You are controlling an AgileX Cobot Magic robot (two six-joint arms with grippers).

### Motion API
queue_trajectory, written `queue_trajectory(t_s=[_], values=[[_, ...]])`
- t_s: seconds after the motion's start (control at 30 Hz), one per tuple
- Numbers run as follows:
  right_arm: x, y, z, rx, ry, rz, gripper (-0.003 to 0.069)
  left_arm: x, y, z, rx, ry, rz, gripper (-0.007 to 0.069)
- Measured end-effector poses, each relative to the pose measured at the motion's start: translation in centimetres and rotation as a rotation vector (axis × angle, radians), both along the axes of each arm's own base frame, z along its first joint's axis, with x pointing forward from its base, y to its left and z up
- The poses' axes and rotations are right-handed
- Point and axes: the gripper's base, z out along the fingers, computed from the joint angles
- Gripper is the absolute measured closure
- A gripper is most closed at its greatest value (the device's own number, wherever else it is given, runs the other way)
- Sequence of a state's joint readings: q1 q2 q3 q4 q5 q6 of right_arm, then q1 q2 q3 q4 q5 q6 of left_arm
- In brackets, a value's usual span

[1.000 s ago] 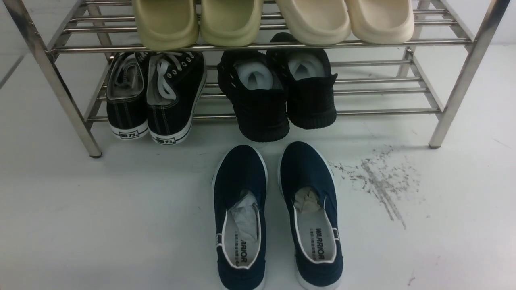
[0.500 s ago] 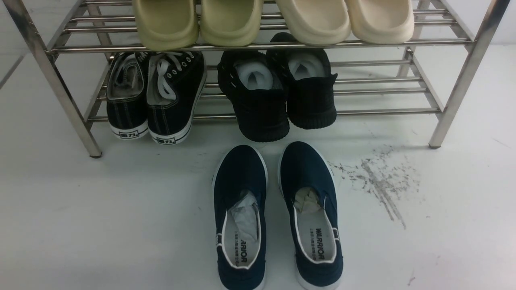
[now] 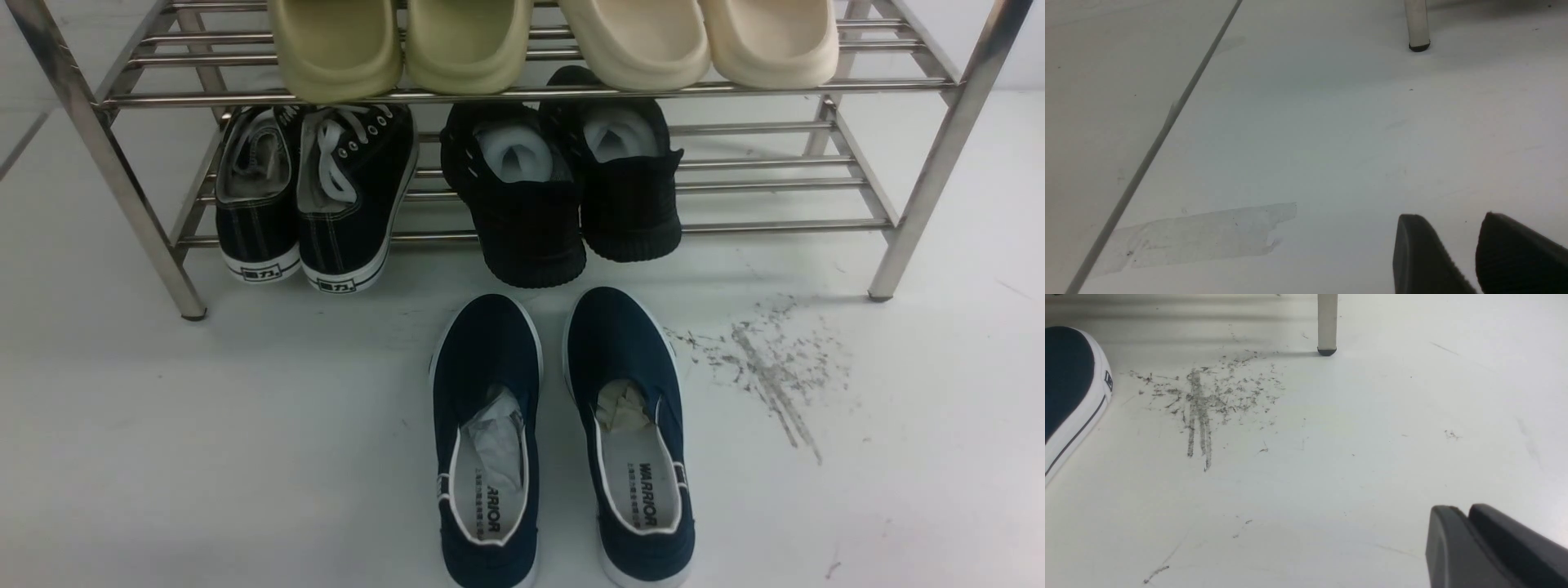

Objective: Take the shoes off the shelf with your hand on the white table.

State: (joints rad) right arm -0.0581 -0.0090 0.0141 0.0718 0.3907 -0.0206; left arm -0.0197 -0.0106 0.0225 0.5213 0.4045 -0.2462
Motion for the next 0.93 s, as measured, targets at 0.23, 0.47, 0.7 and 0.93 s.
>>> queue_trajectory(t_s=[0.23,0.47,0.7,0.93], values=[[0.00,0.00,0.00,0.000,0.000,0.000,0.0568,0.00,0.05,0.02,0.014,0.001,0.002,0.0384],[0.00,0.00,0.00,0.000,0.000,0.000,0.0562,-0.01,0.08,0.00,0.019,0.003,0.003,0.0383],[0.00,0.00,0.00,0.000,0.000,0.000,0.0557,-0.01,0.08,0.01,0.020,0.003,0.003,0.0383],[0.00,0.00,0.00,0.000,0.000,0.000,0.0547,-0.02,0.15,0.02,0.037,0.005,0.006,0.0383]])
